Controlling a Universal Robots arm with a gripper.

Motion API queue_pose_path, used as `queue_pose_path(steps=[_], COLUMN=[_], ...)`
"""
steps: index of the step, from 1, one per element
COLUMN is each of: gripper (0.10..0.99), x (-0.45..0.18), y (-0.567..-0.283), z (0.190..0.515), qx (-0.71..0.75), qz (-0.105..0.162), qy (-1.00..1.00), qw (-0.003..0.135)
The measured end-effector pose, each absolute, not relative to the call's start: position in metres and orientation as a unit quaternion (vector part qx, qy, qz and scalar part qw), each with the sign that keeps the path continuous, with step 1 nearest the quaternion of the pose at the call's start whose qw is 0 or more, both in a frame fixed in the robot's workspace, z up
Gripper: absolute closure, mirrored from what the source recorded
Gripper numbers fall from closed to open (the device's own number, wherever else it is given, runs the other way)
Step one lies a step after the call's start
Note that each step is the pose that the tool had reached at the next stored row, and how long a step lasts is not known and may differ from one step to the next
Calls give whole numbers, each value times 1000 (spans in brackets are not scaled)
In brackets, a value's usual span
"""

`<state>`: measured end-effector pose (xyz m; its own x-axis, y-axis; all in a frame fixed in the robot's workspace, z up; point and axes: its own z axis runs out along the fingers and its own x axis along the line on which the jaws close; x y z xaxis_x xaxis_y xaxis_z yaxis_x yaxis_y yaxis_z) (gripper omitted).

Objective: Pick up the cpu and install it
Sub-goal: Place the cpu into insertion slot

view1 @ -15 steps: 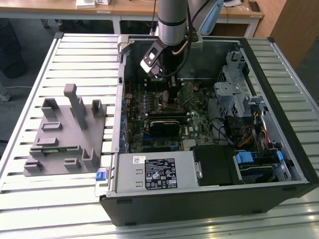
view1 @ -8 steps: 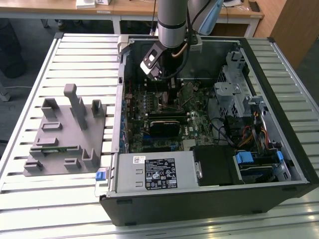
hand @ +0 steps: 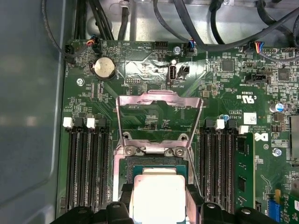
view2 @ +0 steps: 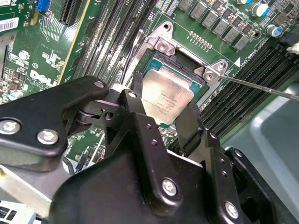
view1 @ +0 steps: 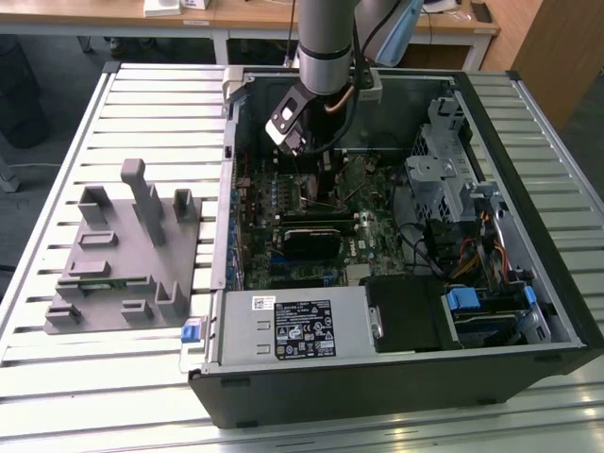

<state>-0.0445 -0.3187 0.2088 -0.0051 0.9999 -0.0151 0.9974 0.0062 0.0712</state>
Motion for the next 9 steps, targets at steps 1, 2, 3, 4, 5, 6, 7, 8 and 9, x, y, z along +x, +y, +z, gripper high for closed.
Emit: queue_pose_path(steps=[1,2,3,4,5,6,7,8,9], gripper=[557,557,557,557,557,557,557,557,557], x=[-45,-45,-45,-45,-44,-44,-44,-45,-45], y=[-319,-319,-319,-319,-319,-318,-318,-318,-318], z=[208,208,207,207,206,206,205,205,204], qx=[705,705,705,705,705,705,705,705,705], qz=[20,20,20,20,20,20,20,20,19], qy=[709,709,709,709,709,709,709,709,709], qw=[30,30,30,30,30,30,30,30,30])
